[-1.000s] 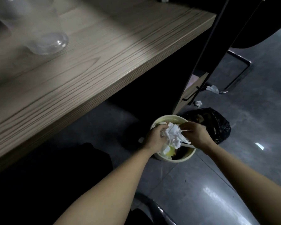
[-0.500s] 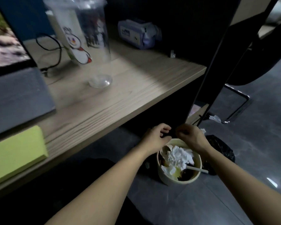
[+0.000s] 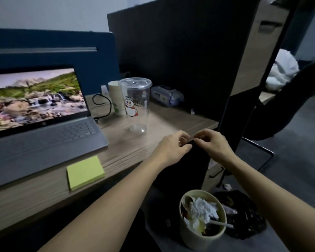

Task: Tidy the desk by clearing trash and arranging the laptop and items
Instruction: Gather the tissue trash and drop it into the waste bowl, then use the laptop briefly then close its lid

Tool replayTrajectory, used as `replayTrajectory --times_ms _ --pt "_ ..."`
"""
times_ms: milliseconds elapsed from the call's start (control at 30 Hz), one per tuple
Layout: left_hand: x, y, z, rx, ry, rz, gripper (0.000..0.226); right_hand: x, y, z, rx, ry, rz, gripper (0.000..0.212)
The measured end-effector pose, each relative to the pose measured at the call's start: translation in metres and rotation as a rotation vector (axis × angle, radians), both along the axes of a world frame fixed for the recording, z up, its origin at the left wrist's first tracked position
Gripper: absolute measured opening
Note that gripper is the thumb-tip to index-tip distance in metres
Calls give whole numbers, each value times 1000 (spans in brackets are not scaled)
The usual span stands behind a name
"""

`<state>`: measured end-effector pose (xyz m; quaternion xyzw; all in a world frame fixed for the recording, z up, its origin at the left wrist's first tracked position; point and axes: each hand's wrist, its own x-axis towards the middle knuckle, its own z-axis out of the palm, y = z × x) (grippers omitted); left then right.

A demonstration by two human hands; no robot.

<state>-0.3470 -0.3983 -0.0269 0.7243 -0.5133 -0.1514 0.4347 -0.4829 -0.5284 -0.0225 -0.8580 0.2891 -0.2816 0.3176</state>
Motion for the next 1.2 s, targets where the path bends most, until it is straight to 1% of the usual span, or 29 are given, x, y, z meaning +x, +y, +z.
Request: replayTrajectory --times_ms 100,267,400,567,633,733,867,1033,1200 --pt "12 16 27 -1 -42 31 23 6 7 21 19 -15 31 7" --pt "47 56 52 51 -115 91 23 32 25 46 -10 6 77 7" --pt "75 100 65 87 -194 188 26 66 51 53 -34 16 121 6" --pt "106 162 74 137 -220 307 29 110 91 51 -39 -34 249 6" --pt "118 184 76 156 -246 345 30 127 106 50 -24 -44 300 8" --pt "137 217 77 176 -254 410 30 157 128 49 -3 -4 386 15" --pt "165 258 75 222 -293 523 29 198 157 50 -19 18 494 16" --pt "195 305 71 296 -341 654 34 246 186 50 -107 40 614 27" --pt "219 342 64 378 -371 762 43 280 215 40 -207 105 683 32"
